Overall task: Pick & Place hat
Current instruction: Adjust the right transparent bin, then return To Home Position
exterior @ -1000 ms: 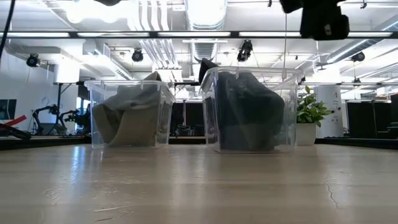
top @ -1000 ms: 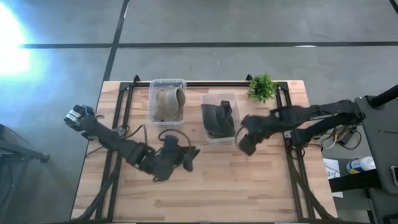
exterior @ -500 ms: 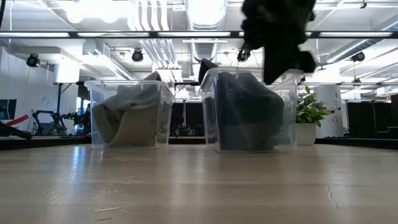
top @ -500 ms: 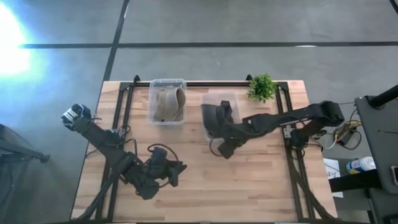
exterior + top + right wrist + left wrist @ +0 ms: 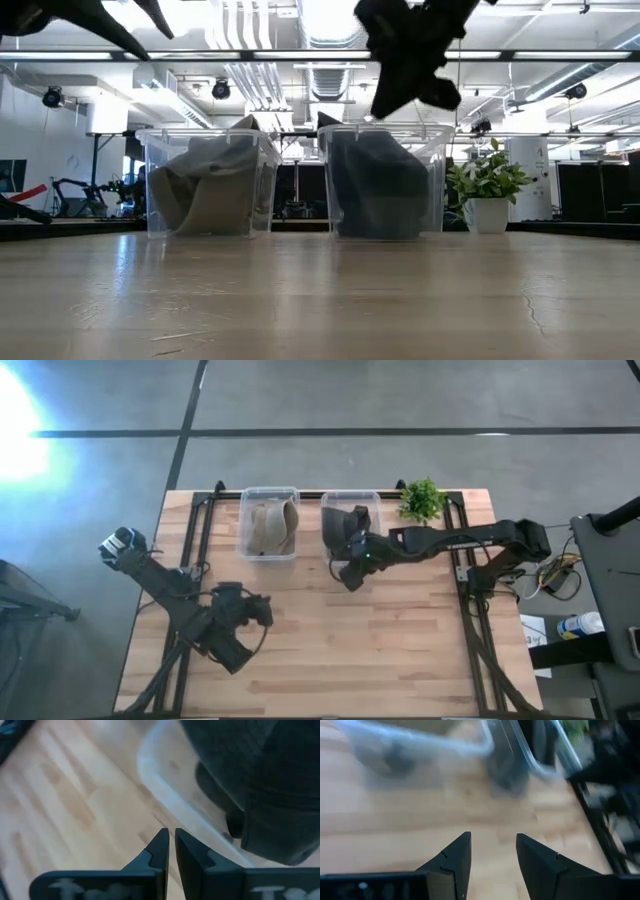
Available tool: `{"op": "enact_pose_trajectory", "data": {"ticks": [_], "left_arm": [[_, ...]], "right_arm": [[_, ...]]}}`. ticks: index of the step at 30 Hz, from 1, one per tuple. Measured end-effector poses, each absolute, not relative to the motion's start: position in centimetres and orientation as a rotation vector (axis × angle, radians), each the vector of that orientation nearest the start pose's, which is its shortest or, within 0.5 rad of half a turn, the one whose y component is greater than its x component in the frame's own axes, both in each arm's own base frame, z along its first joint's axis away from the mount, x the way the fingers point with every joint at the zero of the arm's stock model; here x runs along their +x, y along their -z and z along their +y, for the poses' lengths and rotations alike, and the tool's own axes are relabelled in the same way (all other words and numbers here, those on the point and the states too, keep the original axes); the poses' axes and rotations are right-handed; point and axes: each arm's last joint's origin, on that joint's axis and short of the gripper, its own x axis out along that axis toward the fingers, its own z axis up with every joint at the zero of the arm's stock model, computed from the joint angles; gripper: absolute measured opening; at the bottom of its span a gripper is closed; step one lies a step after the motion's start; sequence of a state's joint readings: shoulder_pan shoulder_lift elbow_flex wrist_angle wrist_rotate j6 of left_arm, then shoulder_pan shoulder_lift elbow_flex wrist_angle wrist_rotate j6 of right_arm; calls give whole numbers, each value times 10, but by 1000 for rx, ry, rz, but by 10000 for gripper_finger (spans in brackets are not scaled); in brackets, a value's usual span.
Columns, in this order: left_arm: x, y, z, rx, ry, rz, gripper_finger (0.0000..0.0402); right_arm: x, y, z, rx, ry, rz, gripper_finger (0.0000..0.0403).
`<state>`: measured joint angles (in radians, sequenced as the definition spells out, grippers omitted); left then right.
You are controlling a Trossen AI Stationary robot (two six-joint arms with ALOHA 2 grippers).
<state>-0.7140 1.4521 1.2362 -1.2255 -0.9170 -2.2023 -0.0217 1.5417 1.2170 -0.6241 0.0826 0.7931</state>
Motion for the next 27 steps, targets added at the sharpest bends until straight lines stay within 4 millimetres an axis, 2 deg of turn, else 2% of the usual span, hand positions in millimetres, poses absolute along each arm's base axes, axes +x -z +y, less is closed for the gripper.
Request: {"op": "enact_pose_trajectory", "data": {"ticks": [4, 9, 12, 15, 20, 22, 25, 27], "left_arm": [[201, -287, -143, -975, -994, 261, 149], [210, -291, -150, -968, -899, 219, 149], [216, -310, -153, -873, -801, 177, 149], [219, -330, -150, -725, -724, 174, 149], [240, -353, -135, -573, -594, 164, 144], [258, -357, -126, -536, -425, 181, 135], [283, -356, -112, -517, 19, 168, 117], [292, -355, -97, -538, 229, 136, 109]], "right_arm": [[311, -290, 4, 663, 333, 840, 29], [291, -311, 27, 614, 241, 803, 29], [274, -330, 37, 546, 222, 733, 29], [251, -346, 35, 478, 222, 702, 29], [217, -372, 29, 514, 206, 605, 29], [206, -380, 32, 497, 159, 570, 29], [192, -386, 41, 446, 56, 557, 29], [183, -387, 45, 459, 15, 554, 29]]}}
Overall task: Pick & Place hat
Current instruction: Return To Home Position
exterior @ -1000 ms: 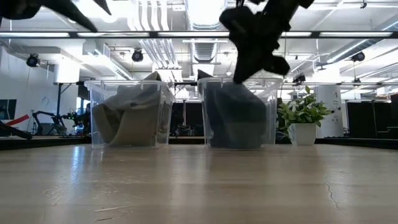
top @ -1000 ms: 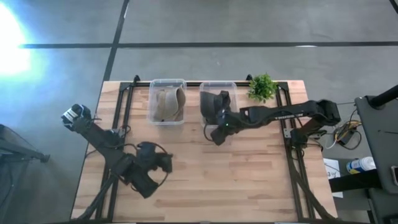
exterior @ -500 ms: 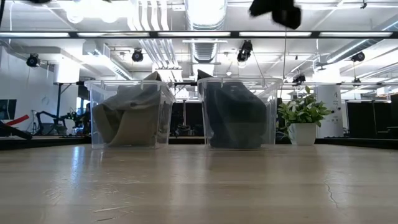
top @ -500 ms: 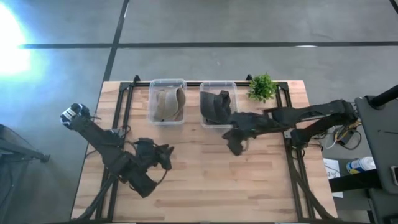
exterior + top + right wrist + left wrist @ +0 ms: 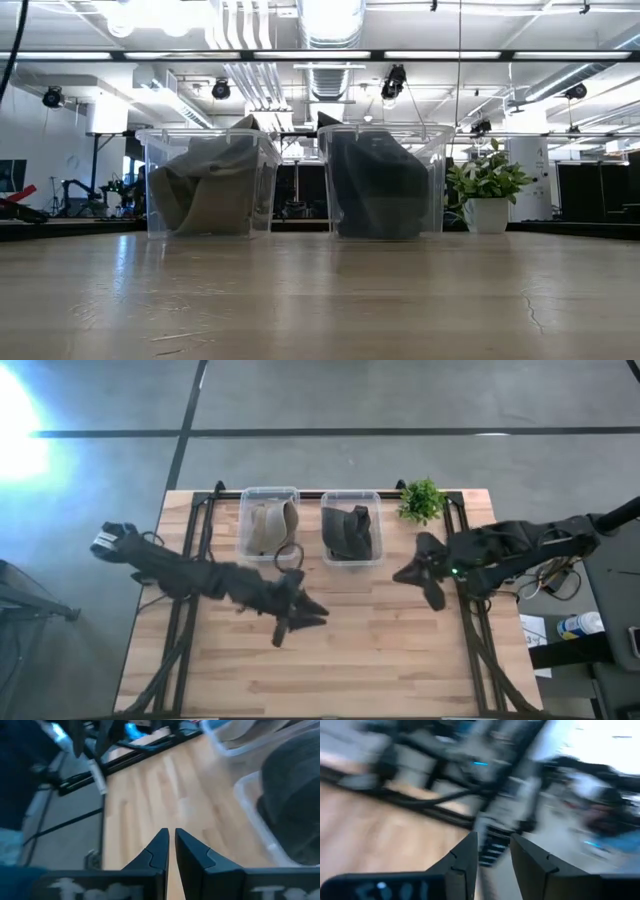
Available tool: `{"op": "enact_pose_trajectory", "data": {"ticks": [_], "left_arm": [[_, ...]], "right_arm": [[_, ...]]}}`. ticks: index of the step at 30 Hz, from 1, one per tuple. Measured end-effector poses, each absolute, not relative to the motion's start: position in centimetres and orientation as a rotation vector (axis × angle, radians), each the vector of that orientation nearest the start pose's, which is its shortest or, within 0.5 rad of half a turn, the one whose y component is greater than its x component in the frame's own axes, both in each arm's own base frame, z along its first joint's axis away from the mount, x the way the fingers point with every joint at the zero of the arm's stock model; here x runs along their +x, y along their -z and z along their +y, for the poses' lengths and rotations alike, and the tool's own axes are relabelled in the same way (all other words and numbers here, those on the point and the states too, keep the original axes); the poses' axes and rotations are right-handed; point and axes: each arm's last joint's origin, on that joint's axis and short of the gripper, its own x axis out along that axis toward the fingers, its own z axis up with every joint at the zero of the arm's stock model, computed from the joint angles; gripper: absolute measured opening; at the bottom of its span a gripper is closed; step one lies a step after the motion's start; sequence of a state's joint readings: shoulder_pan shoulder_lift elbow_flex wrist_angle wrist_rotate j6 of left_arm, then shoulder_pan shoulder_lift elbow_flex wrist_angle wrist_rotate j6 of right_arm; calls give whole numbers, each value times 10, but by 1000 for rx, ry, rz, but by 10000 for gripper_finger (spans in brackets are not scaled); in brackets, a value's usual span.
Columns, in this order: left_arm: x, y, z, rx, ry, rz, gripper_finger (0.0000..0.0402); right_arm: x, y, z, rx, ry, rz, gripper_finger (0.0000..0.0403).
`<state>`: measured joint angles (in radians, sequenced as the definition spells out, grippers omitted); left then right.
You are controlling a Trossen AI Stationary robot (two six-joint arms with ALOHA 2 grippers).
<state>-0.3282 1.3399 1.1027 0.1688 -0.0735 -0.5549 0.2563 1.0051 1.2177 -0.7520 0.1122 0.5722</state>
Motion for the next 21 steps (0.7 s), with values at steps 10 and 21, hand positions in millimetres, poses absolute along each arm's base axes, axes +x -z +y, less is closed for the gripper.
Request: {"op": "enact_pose_trajectory", "data": {"ticks": [10, 21], "left_arm": [[275, -342, -37, -451, 287, 155, 104], [164, -319, -2, -392, 176, 36, 104]], "right_arm": [[160, -351, 47, 546, -12, 363, 29], [162, -304, 41, 578, 143, 146, 29]]}}
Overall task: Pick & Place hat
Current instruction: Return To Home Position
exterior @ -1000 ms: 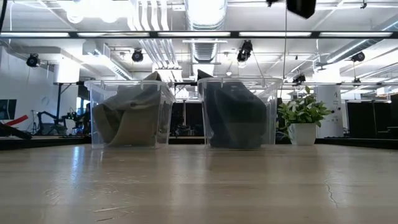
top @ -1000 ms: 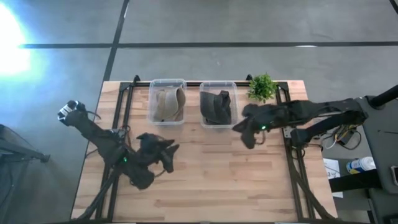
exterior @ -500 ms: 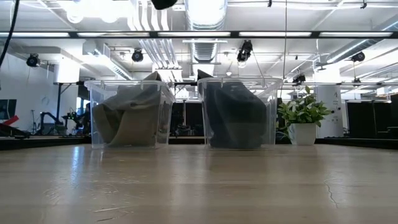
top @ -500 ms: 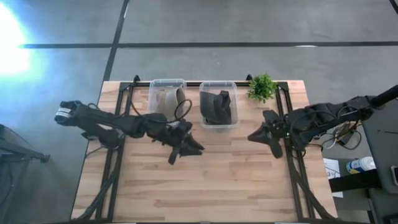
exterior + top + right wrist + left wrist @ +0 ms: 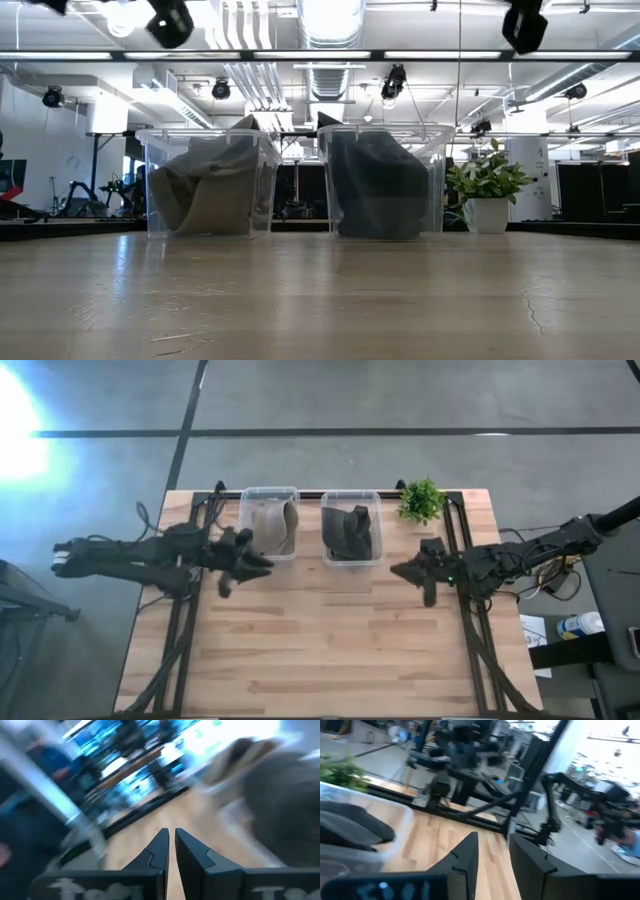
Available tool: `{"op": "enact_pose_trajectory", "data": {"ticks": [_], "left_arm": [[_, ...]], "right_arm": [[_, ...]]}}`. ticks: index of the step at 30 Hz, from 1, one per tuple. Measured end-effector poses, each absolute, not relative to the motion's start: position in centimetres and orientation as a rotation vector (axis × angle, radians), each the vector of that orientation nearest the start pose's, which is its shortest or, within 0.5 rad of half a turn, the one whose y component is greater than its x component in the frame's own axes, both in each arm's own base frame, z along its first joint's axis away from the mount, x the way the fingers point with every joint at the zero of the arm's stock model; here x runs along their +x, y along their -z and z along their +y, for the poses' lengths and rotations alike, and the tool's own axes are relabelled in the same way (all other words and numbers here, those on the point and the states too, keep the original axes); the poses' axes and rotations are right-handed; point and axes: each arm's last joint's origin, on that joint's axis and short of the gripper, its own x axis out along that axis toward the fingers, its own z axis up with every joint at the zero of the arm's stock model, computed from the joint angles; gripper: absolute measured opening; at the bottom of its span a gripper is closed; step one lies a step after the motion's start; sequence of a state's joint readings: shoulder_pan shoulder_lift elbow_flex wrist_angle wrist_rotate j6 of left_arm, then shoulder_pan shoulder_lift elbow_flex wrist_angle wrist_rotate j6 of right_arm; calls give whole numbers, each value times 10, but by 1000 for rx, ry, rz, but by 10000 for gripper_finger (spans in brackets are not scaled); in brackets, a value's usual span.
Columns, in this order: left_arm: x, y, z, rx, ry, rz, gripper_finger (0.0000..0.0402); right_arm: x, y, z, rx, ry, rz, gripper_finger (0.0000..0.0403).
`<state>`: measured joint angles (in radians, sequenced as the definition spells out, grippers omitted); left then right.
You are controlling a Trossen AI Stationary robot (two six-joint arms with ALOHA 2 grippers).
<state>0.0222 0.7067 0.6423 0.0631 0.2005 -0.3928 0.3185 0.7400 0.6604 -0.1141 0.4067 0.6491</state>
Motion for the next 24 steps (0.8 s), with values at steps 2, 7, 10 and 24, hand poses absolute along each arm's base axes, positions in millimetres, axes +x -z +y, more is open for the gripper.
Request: {"op": "enact_pose_trajectory", "data": {"ticks": [2, 7, 10, 24], "left_arm": [[151, -309, -2, -395, 194, 24, 104], [127, -282, -2, -392, 204, -2, 104], [117, -266, -2, -387, 204, -20, 104], [94, -230, 1, -265, 76, -138, 104]], "right_arm": [[162, -301, 39, 631, 241, 114, 29], [167, -297, 40, 582, 244, 128, 29], [171, -291, 41, 561, 257, 155, 29], [191, -266, 48, 499, 293, 278, 29]]}}
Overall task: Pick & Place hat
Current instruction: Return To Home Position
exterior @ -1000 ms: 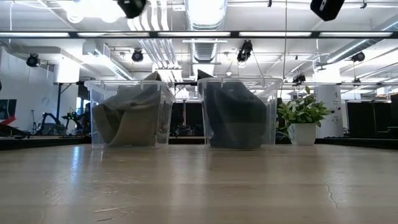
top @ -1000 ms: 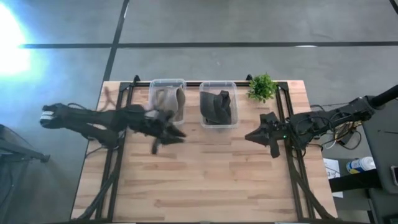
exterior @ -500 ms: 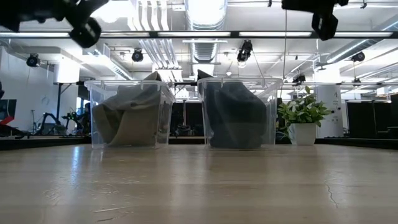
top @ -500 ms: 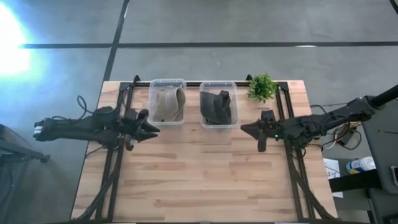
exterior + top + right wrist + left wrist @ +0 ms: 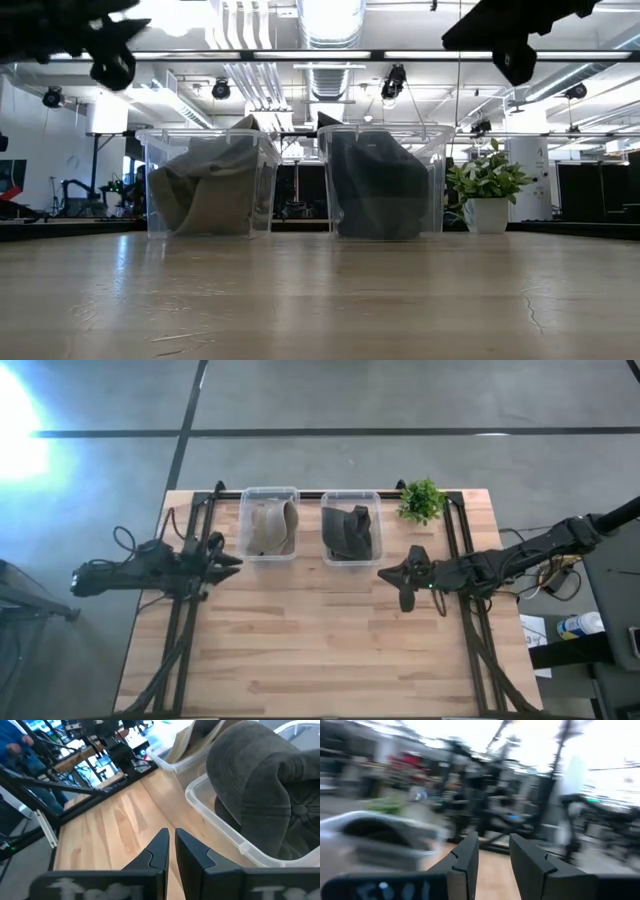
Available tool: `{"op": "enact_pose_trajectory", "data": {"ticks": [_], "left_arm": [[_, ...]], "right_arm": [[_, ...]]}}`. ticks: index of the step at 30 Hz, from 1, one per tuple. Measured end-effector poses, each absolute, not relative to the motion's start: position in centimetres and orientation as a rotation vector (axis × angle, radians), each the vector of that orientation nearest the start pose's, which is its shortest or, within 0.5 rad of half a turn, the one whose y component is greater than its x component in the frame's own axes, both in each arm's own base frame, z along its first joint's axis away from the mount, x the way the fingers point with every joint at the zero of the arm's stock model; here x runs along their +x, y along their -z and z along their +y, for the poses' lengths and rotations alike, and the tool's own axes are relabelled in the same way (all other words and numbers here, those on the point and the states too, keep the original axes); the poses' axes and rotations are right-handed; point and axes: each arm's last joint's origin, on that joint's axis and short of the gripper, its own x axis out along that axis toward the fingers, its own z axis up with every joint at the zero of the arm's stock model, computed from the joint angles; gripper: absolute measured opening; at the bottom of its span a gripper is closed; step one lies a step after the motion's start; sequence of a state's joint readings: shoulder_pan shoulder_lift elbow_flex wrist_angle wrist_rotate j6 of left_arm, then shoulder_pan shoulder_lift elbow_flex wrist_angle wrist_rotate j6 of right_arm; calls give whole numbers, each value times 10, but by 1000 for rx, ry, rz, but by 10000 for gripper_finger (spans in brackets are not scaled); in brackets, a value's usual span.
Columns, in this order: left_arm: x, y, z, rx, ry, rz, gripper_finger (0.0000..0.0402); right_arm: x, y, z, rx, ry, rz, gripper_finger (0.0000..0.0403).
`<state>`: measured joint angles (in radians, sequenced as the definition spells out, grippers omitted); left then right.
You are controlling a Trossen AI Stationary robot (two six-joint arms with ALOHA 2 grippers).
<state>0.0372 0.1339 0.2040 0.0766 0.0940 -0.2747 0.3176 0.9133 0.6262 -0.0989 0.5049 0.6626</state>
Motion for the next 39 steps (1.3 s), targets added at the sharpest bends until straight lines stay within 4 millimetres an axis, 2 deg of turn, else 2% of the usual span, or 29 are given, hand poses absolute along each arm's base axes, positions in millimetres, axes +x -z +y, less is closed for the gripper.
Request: {"op": "enact_pose_trajectory", "data": {"ticks": [5, 11, 15, 21, 39], "left_arm": [[100, -202, 7, -313, -153, -78, 104], [103, -179, 7, -564, -158, -30, 104], [104, -172, 6, -357, -112, -51, 104], [100, -173, 4, -103, -65, -70, 104], [100, -167, 4, -193, -68, -17, 104]], "right_arm": [[198, -257, 51, 510, 307, 314, 29], [207, -246, 54, 484, 323, 369, 29], [213, -237, 56, 466, 336, 407, 29], [222, -221, 59, 433, 357, 472, 29], [245, -163, 66, 312, 430, 695, 29]]}}
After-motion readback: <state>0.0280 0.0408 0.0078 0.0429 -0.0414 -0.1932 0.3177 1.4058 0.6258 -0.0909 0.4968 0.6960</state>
